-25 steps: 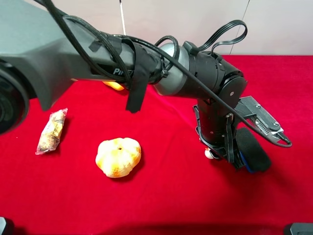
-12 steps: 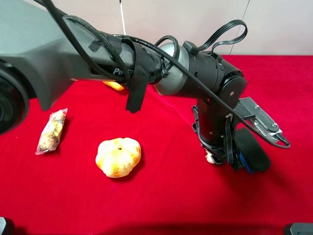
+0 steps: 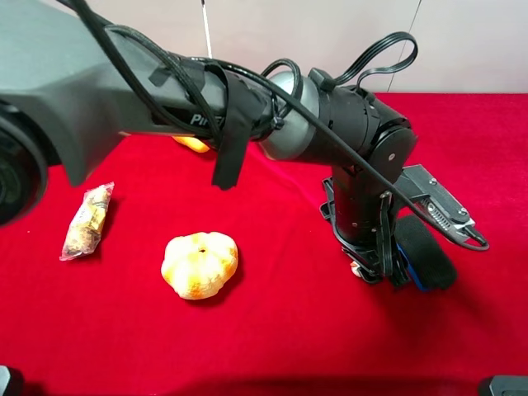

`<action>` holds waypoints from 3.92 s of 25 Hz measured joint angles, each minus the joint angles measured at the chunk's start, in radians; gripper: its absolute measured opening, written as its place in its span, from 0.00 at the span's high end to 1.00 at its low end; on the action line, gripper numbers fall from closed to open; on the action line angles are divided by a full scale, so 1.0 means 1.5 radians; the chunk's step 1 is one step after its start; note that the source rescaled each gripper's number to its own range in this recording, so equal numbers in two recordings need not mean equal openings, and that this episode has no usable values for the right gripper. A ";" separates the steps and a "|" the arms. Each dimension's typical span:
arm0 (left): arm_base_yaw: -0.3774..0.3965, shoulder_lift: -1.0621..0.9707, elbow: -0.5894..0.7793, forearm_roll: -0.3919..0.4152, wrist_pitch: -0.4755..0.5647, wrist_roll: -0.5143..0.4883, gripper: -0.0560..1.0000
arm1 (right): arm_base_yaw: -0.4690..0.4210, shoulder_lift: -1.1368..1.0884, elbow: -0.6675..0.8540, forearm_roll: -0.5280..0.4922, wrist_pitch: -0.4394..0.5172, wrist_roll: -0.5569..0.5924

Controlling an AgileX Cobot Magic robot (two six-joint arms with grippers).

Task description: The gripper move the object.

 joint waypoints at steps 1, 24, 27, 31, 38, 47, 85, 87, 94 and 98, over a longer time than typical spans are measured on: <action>0.000 -0.002 0.000 0.000 0.003 0.000 0.41 | 0.000 0.000 0.000 0.000 0.000 0.000; 0.012 -0.044 -0.187 0.053 0.309 -0.025 0.12 | 0.000 0.000 0.000 0.000 0.000 0.000; 0.020 -0.043 -0.214 0.055 0.312 -0.030 0.08 | 0.000 0.000 0.000 0.000 0.000 0.000; 0.030 -0.056 -0.221 0.058 0.313 -0.032 0.04 | 0.000 0.000 0.000 0.001 0.000 0.000; 0.047 -0.101 -0.222 0.069 0.313 -0.033 0.04 | 0.000 0.000 0.000 0.001 0.000 0.000; 0.083 -0.178 -0.169 0.080 0.313 -0.034 0.04 | 0.000 0.000 0.000 0.001 0.000 0.000; 0.147 -0.868 0.349 0.081 0.314 -0.077 0.00 | 0.000 0.000 0.000 0.001 0.000 0.000; 0.147 -0.905 0.368 0.081 0.315 -0.080 0.00 | 0.000 0.000 0.000 0.001 0.000 0.000; 0.147 -1.006 0.425 0.095 0.315 -0.091 0.00 | 0.000 0.000 0.000 0.001 0.000 0.000; 0.170 -1.047 0.452 0.103 0.315 -0.111 0.00 | 0.000 0.000 0.000 0.001 0.000 0.000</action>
